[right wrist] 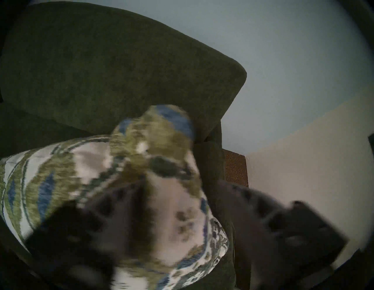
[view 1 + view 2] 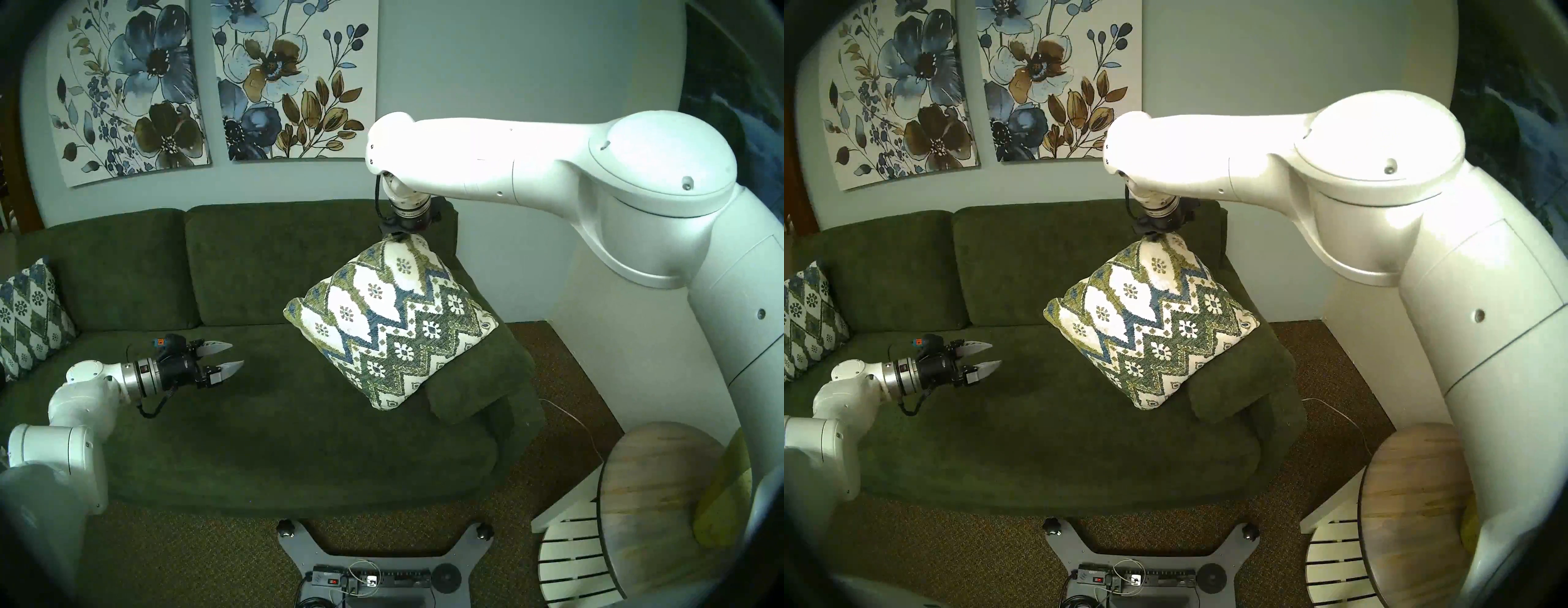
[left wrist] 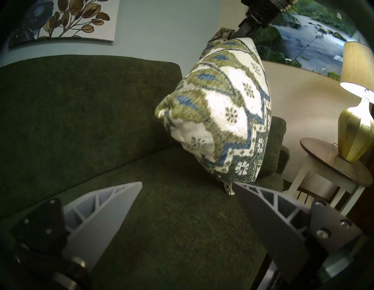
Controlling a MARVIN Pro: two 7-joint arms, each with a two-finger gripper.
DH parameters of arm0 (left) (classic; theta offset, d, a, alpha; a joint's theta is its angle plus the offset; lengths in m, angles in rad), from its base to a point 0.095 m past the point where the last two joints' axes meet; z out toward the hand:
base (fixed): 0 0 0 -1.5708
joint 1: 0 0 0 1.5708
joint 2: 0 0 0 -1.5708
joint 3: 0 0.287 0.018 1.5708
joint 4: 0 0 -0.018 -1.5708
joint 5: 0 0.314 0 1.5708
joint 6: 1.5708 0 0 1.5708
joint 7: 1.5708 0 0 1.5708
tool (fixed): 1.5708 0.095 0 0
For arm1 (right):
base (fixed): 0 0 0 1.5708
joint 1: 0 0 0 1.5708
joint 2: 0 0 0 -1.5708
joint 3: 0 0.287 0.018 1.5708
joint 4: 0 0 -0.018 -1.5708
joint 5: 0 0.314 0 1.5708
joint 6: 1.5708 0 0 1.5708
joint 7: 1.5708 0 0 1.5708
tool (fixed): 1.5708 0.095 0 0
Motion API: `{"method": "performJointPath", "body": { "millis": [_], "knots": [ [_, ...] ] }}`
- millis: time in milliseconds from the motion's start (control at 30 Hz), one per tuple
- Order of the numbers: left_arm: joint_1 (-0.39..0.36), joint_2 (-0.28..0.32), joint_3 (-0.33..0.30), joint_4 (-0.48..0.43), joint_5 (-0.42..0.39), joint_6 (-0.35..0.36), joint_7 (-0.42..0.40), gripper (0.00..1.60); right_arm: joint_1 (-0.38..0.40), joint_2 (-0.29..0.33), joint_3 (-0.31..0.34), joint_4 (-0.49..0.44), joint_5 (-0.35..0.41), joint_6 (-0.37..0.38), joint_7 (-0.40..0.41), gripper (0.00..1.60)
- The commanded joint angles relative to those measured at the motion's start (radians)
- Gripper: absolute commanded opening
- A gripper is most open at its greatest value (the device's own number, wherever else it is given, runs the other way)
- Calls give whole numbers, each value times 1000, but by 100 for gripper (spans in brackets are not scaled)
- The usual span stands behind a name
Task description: Fix throw pillow on sofa
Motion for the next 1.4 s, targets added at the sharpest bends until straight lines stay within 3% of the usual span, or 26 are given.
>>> {"method": "performJointPath", "body": {
  "millis": [0, 400, 667, 1000, 1133, 1367],
  "knots": [
    [-17, 2, -2, -5, -6, -1, 0, 160, -39, -24, -27, 101, -43, -24, 44, 160],
    [-25, 3, -1, 3, -10, -1, 0, 160, -42, -71, -80, 239, -119, -58, 218, 160],
    [-33, 4, 0, 13, -12, -4, 0, 160, -5, -60, -84, 276, -157, -134, 401, 160],
    [-57, 7, 14, 49, -16, -17, 0, 160, -14, -64, -142, 318, -230, -226, 556, 160],
    [-68, 9, 24, 66, -18, -25, 0, 160, -1, -59, -153, 292, -240, -222, 602, 160],
    [-73, 10, 30, 74, -19, -31, 0, 160, 50, -29, -159, 157, -246, -212, 651, 160]
  ]
}}
